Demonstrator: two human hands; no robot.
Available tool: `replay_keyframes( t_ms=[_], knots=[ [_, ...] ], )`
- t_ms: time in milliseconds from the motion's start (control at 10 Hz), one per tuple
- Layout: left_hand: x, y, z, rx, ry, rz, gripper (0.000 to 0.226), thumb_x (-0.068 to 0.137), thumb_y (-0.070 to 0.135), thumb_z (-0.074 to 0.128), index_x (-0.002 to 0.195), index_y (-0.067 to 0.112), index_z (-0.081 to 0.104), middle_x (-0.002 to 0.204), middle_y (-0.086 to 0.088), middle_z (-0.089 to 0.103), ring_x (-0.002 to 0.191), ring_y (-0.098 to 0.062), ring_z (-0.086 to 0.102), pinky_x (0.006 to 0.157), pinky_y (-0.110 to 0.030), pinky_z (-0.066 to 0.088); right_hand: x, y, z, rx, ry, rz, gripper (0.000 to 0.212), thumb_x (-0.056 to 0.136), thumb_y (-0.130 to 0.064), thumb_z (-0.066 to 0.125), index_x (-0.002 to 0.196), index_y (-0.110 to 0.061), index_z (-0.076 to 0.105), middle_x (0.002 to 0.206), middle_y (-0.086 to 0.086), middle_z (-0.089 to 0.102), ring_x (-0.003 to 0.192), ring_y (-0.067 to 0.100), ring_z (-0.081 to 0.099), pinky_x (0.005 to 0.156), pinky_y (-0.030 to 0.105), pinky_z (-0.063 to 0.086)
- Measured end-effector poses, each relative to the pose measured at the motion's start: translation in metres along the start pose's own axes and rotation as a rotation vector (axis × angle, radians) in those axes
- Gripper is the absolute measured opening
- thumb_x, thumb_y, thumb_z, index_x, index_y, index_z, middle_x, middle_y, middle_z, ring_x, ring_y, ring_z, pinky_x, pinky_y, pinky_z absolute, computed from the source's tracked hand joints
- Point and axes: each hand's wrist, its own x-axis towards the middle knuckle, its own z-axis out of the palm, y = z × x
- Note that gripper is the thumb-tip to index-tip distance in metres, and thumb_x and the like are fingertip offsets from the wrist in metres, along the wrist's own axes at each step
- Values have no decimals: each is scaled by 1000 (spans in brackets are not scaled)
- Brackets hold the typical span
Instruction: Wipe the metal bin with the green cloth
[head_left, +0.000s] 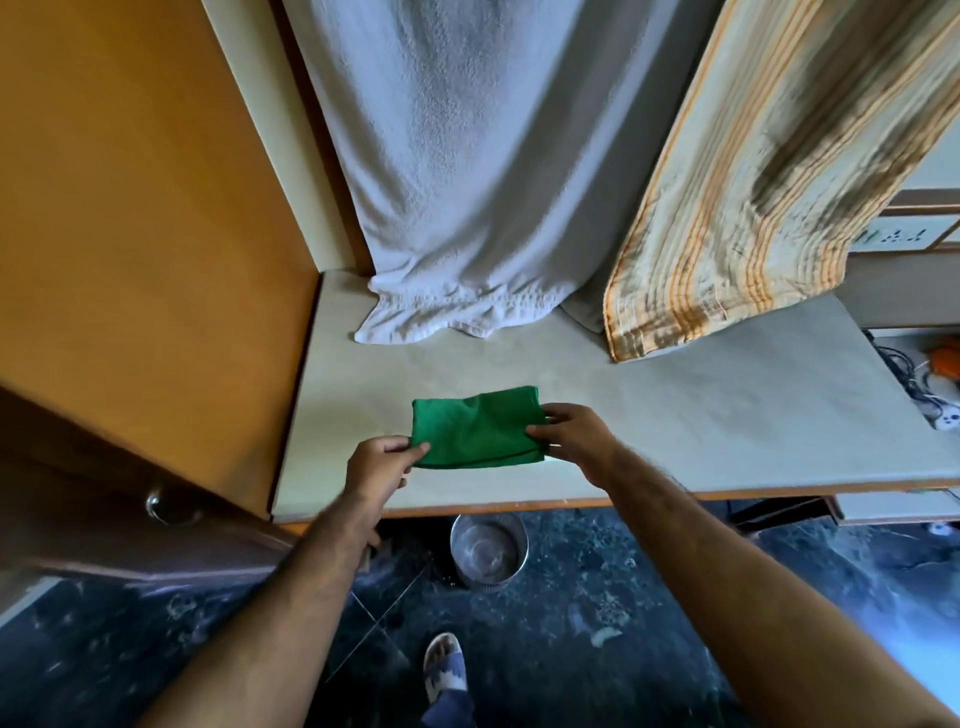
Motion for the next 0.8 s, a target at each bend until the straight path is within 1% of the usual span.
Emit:
replay_keyframes(
  t_ms=[100,200,300,400,500,600,700,800],
  knots=[
    [34,2,0,76,12,7,31,76,26,82,100,7,76,75,-7,70,66,-18,58,57,-24,49,34,0,6,-96,128,-25,49,71,-1,85,117,3,69,97,16,75,82,27,74,70,29,63],
    [59,0,2,178,20,15,31,74,29,84,96,8,77,79,-12,75,65,-20,63,68,-29,51,56,7,14,-331,259,-47,45,64,-14,91,106,-8,75,90,6,76,81,22,73,73,29,61],
    [79,-4,7,294,30,21,33,72,31,85,94,7,78,91,-15,78,86,-29,73,72,-23,47,70,15,21,-541,263,-66,35,68,-18,89,101,-12,76,87,2,73,79,18,66,62,16,47],
    [85,-8,13,408,18,48,32,72,32,85,92,8,78,89,-7,78,84,-23,72,73,-21,48,79,22,23,-667,233,-99,29,72,-15,83,100,-14,74,94,6,77,84,20,69,69,23,50],
    [82,-12,17,520,40,68,26,71,38,85,82,16,75,82,-1,77,78,-19,71,71,-27,56,86,28,25,-732,237,-92,29,75,-15,78,102,-13,70,96,9,76,84,24,68,69,28,50],
    [82,-9,21,604,59,69,26,70,42,83,76,22,69,78,4,75,72,-18,69,68,-32,59,87,25,29,-805,224,-80,50,77,-17,76,125,-13,60,105,11,74,94,28,69,78,35,57],
    [80,1,19,701,54,121,32,71,44,82,88,23,65,88,4,71,79,-19,67,69,-32,57,82,14,33,-1075,222,-162,67,81,-26,72,141,-14,42,129,12,61,119,32,57,95,45,51],
    [84,19,14,742,-7,444,54,78,45,75,120,14,59,123,-6,62,113,-25,58,93,-36,51,78,-14,30,-1303,199,-460,79,90,-41,63,154,-15,26,157,7,40,149,27,30,120,49,28]
  ],
)
